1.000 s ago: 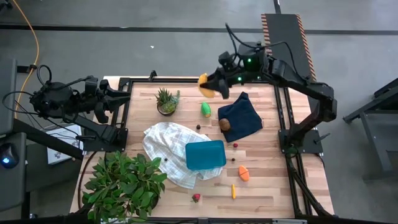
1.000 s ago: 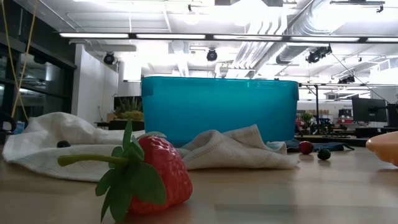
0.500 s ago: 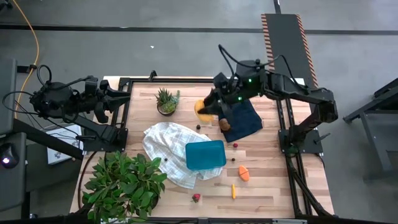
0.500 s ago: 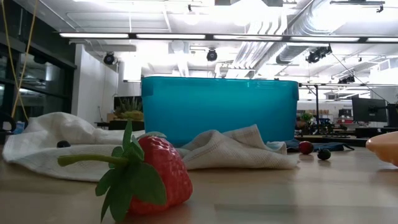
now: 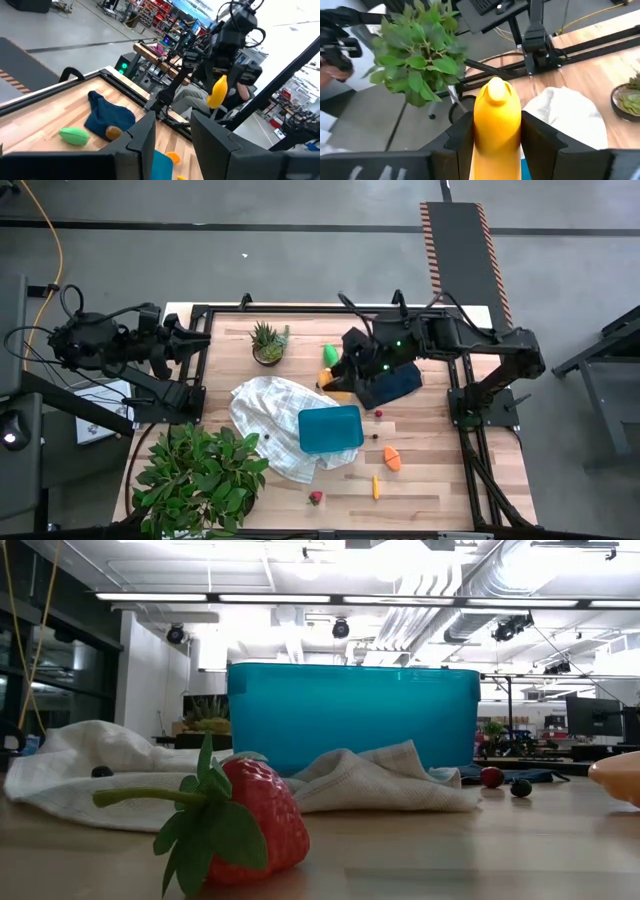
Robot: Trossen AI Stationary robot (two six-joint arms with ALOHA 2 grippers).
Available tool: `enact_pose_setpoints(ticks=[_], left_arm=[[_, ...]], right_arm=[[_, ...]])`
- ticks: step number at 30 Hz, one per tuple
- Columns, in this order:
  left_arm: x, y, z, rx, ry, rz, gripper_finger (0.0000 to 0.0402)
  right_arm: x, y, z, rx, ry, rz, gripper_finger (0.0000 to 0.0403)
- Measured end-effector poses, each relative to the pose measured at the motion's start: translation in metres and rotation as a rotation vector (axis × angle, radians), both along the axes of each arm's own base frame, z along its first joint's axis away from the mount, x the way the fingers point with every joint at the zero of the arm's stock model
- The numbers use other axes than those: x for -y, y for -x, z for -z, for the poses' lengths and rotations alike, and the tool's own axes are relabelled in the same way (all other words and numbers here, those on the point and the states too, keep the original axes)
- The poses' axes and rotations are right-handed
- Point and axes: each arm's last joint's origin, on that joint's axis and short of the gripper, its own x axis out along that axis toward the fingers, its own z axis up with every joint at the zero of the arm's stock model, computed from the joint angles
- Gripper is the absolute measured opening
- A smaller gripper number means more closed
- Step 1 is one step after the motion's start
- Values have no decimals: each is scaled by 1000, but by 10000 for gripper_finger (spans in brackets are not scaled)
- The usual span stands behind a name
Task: Pick and placing Produce into tupperware
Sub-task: Put the yellow banana into the blue bin
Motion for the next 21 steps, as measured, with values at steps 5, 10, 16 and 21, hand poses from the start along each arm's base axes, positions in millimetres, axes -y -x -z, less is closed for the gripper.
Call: enact_pose_setpoints(ticks=[5, 10, 16, 21], left_arm=[[1, -2, 2, -27, 2, 1, 111], [2, -7, 5, -64, 10, 9, 111], [4, -11, 6, -79, 18, 63, 111], [6, -12, 6, -85, 26, 114, 111]], right_arm=[[-8, -8, 12, -56, 28, 23, 126], [-15, -24, 31, -133, 35, 20, 126], [-17, -35, 45, -189, 32, 45, 126], [-17, -43, 61, -278, 32, 93, 126]])
